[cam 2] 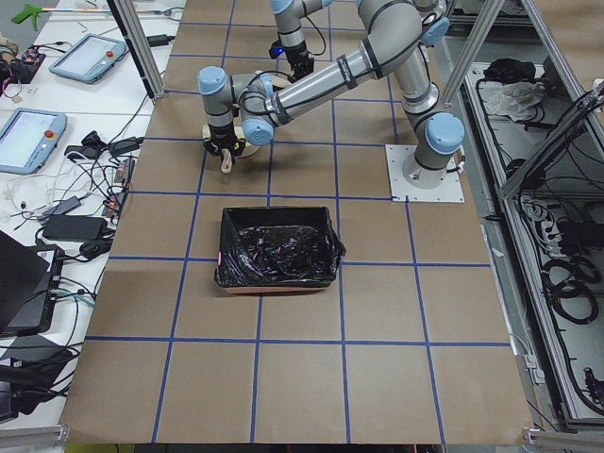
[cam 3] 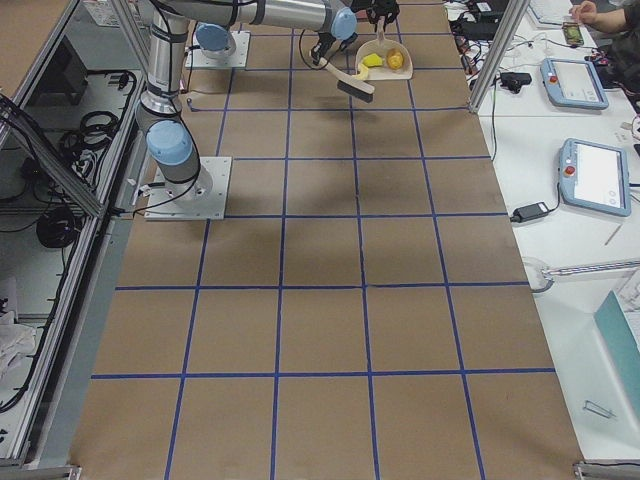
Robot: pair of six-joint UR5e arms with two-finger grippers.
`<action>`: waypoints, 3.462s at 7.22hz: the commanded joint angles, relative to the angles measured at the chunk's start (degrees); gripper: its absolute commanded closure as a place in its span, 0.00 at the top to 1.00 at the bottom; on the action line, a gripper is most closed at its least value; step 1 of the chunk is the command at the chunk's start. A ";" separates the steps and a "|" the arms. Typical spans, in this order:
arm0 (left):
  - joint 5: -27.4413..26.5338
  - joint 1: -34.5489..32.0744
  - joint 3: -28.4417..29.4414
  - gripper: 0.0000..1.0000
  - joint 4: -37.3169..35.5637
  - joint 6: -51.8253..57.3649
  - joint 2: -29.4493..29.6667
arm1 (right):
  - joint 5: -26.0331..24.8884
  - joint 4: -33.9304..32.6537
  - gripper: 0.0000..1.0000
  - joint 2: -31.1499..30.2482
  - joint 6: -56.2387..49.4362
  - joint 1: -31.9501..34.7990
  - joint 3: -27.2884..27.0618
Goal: Sweep and dump trash into bin
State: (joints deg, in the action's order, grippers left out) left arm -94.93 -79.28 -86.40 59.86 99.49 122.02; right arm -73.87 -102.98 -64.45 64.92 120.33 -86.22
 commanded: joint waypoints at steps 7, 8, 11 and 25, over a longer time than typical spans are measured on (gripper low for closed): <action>0.10 0.00 0.00 0.18 0.00 0.00 -0.11 | 6.62 -12.07 0.00 6.09 26.02 7.73 2.79; 0.10 0.00 0.00 0.18 0.00 0.00 -0.20 | 7.16 -12.07 0.00 6.79 26.66 7.81 3.85; 0.10 0.00 0.00 0.18 0.09 0.00 -0.20 | 7.25 -12.25 0.00 7.41 27.80 8.61 4.04; 0.10 0.00 0.00 0.18 0.09 0.00 -0.20 | 8.92 -14.27 0.00 11.63 22.71 7.56 10.02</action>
State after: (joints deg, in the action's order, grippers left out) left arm -94.83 -79.28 -86.40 59.94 99.49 121.85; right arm -65.18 -117.25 -52.86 88.71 128.44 -76.61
